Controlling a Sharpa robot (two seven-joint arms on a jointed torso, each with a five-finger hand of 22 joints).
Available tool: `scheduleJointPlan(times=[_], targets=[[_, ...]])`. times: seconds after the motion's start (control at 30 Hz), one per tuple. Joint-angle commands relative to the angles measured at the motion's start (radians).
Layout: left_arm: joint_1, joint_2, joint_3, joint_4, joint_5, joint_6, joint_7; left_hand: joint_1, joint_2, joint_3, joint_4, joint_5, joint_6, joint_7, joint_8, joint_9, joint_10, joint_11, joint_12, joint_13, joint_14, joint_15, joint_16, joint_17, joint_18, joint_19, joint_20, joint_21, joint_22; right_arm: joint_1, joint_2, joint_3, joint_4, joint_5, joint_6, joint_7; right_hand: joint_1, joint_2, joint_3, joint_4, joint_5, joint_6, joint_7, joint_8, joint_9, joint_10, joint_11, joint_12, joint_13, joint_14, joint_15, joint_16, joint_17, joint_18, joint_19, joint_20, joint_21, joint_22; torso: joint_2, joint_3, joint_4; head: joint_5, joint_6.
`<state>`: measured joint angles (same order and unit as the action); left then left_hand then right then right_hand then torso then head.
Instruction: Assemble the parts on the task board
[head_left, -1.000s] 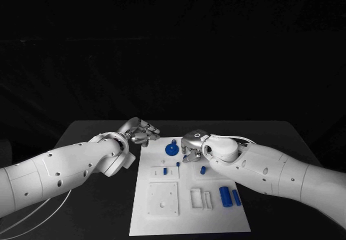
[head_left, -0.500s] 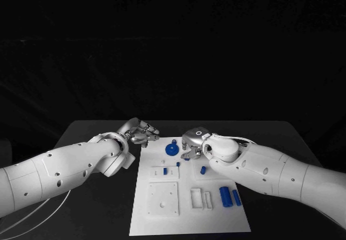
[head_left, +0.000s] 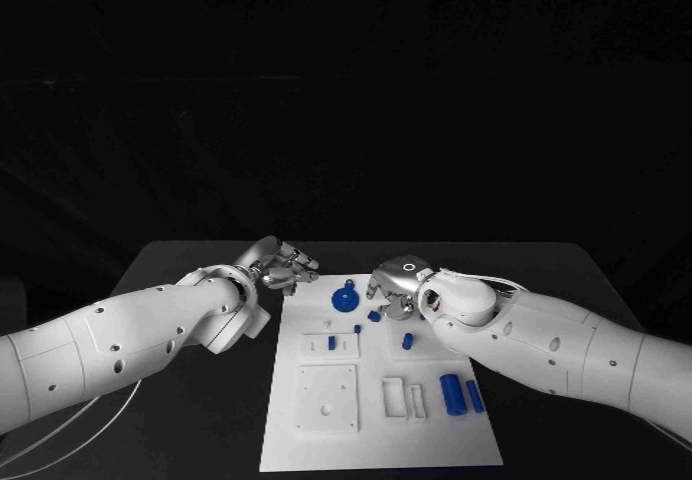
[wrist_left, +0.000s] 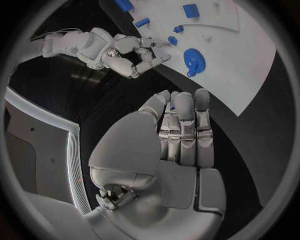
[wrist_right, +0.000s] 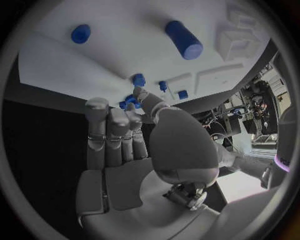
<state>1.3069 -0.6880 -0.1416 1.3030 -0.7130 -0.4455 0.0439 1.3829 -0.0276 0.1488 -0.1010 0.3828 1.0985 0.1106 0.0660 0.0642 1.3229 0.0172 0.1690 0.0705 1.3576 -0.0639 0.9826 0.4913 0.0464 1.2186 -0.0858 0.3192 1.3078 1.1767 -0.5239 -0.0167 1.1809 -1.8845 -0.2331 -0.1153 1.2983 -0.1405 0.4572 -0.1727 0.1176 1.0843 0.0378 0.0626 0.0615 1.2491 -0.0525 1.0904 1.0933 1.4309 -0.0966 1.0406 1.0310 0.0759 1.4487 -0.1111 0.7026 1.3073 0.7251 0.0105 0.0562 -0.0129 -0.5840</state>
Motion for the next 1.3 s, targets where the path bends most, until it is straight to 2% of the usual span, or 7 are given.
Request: scheduleJointPlan(times=[0.03,0.07,0.13,0.37,0.53,1.03,1.3], targets=[[0.002,-0.001,0.0,0.004,0.006,0.011,0.003,0.007,-0.001,0.002,0.005,0.006,-0.007,-0.002,-0.004,-0.001,-0.006,-0.001,0.004,0.0,0.005,0.001,-0.005,0.001,0.005,0.009,0.001,-0.006,0.02,0.0,-0.005,0.0,0.005,0.017,0.035,0.069,-0.017,0.004,0.034,-0.056,0.045,-0.016,-0.008,-0.001,0.0,-0.003,-0.006,-0.006,0.0,-0.002,-0.007,-0.004,-0.002,-0.009,-0.005,-0.006,-0.006,0.075,0.001,0.0003,0.0016,-0.001,-0.001],[0.002,-0.001,0.0,0.004,0.006,0.011,0.004,0.007,-0.001,0.002,0.005,0.006,-0.007,-0.002,-0.004,-0.001,-0.006,-0.001,0.004,0.0,0.005,0.001,-0.005,0.001,0.005,0.009,0.001,-0.006,0.02,0.0,-0.006,0.0,0.006,0.016,0.048,0.073,-0.025,0.006,0.045,-0.078,0.05,-0.024,-0.008,0.002,0.002,-0.004,-0.007,-0.008,-0.001,-0.004,-0.008,-0.005,-0.003,-0.009,-0.007,-0.007,-0.002,0.076,0.001,0.0006,0.002,-0.002,-0.001],[0.002,-0.001,0.0,0.004,0.006,0.012,0.004,0.008,-0.001,0.004,0.004,0.007,-0.009,-0.001,-0.004,-0.001,-0.007,-0.001,0.005,0.0,0.005,0.001,-0.005,0.001,0.006,0.009,0.001,-0.005,0.02,0.0,-0.006,0.0,0.005,0.011,0.074,0.08,-0.022,0.015,0.039,-0.106,0.049,-0.041,-0.025,-0.001,0.001,-0.007,-0.011,-0.008,0.0,-0.008,-0.01,-0.003,-0.002,-0.011,-0.014,-0.01,-0.005,0.074,0.001,0.0006,0.002,-0.002,-0.002],[0.002,-0.003,-0.001,0.005,0.006,0.013,0.006,0.009,-0.001,0.005,0.002,0.007,-0.008,-0.001,-0.003,-0.001,-0.008,-0.001,0.006,0.0,0.006,0.001,-0.005,0.002,0.006,0.009,0.001,-0.004,0.02,0.0,0.0,0.0,-0.001,0.002,0.132,0.092,-0.013,0.019,0.004,-0.106,0.058,-0.047,-0.032,-0.001,0.0,-0.006,-0.014,-0.004,0.005,-0.012,-0.011,0.002,0.001,-0.015,-0.021,-0.011,0.003,0.073,0.002,0.0,0.0005,-0.004,-0.005],[0.002,-0.004,-0.001,0.007,0.006,0.013,0.007,0.01,-0.002,0.005,0.001,0.007,-0.009,-0.001,-0.004,-0.001,-0.008,-0.001,0.007,0.0,0.006,0.001,-0.005,0.002,0.006,0.008,0.001,-0.004,0.02,0.0,0.008,0.0,-0.011,-0.01,0.151,0.092,-0.01,0.021,-0.017,-0.106,0.05,-0.05,-0.032,-0.001,0.001,-0.006,-0.013,-0.004,0.006,-0.012,-0.011,0.002,0.001,-0.015,-0.022,-0.011,0.004,0.073,0.001,-0.0008,0.0027,-0.006,-0.007],[0.002,-0.006,-0.001,0.01,0.006,0.017,0.005,0.007,-0.001,0.006,0.001,0.007,-0.01,0.0,-0.004,-0.001,-0.01,-0.001,0.009,0.0,0.005,0.001,-0.005,0.003,0.007,0.007,0.002,-0.001,0.02,-0.001,0.025,-0.002,-0.034,-0.043,0.146,0.08,-0.007,0.028,-0.015,-0.107,0.039,-0.033,-0.022,-0.001,0.0,-0.005,-0.01,-0.005,0.005,-0.01,-0.009,0.007,0.005,-0.015,-0.02,-0.01,0.01,0.074,0.002,-0.0015,0.0027,-0.005,-0.009],[0.002,-0.008,-0.001,0.011,0.006,0.018,0.003,0.006,0.0,0.006,0.001,0.007,-0.01,-0.001,-0.004,-0.001,-0.01,0.0,0.009,0.0,0.005,0.002,-0.005,0.003,0.007,0.007,0.002,-0.001,0.02,-0.001,0.028,-0.002,-0.04,-0.055,0.131,0.073,-0.015,0.028,0.05,-0.108,0.014,-0.01,-0.014,-0.001,0.0,-0.006,-0.007,-0.002,-0.001,-0.008,-0.007,0.012,0.009,-0.01,-0.02,-0.008,0.022,0.075,0.002,-0.0016,0.0021,-0.005,-0.011]])
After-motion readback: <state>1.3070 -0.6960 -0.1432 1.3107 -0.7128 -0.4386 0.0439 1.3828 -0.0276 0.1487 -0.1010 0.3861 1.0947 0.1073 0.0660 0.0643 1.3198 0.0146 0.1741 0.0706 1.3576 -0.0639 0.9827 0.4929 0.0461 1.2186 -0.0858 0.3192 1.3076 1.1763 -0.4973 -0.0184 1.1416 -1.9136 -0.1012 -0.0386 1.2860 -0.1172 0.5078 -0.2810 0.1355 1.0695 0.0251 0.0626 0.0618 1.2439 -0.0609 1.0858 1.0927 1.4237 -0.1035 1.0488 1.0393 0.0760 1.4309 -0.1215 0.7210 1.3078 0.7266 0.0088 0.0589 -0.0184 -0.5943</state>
